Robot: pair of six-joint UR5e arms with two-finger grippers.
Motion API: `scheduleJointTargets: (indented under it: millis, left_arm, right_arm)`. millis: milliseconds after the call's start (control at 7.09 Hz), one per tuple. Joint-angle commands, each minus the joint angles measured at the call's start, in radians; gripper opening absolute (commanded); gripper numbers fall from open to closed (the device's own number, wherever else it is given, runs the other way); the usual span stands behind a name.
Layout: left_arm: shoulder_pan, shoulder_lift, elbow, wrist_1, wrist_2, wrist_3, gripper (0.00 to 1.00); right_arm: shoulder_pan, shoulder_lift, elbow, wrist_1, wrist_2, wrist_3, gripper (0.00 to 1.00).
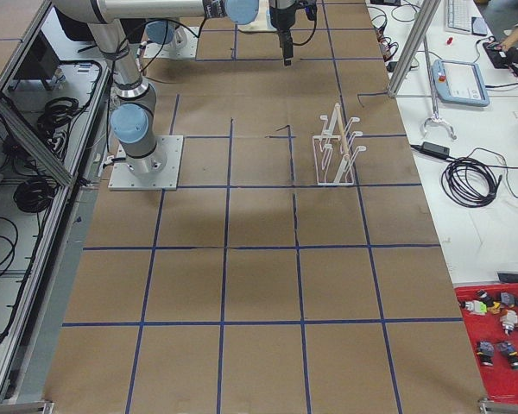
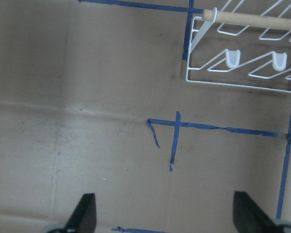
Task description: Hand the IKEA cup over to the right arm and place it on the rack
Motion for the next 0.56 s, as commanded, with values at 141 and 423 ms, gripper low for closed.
scheduleJointTargets:
  millis: [141, 423]
  left_arm:
    - [0.0, 0.002, -0.003, 0.0, 0.0, 0.001, 1.0]
    - [0.003, 0.009, -0.005, 0.0, 0.005, 0.001, 1.0]
  right_arm:
    - [-0.002, 0.0, 0.001, -0.001, 0.0, 0.0, 1.0]
    - [-0.002, 0.002, 0.001, -0.001, 0.0, 0.0, 1.0]
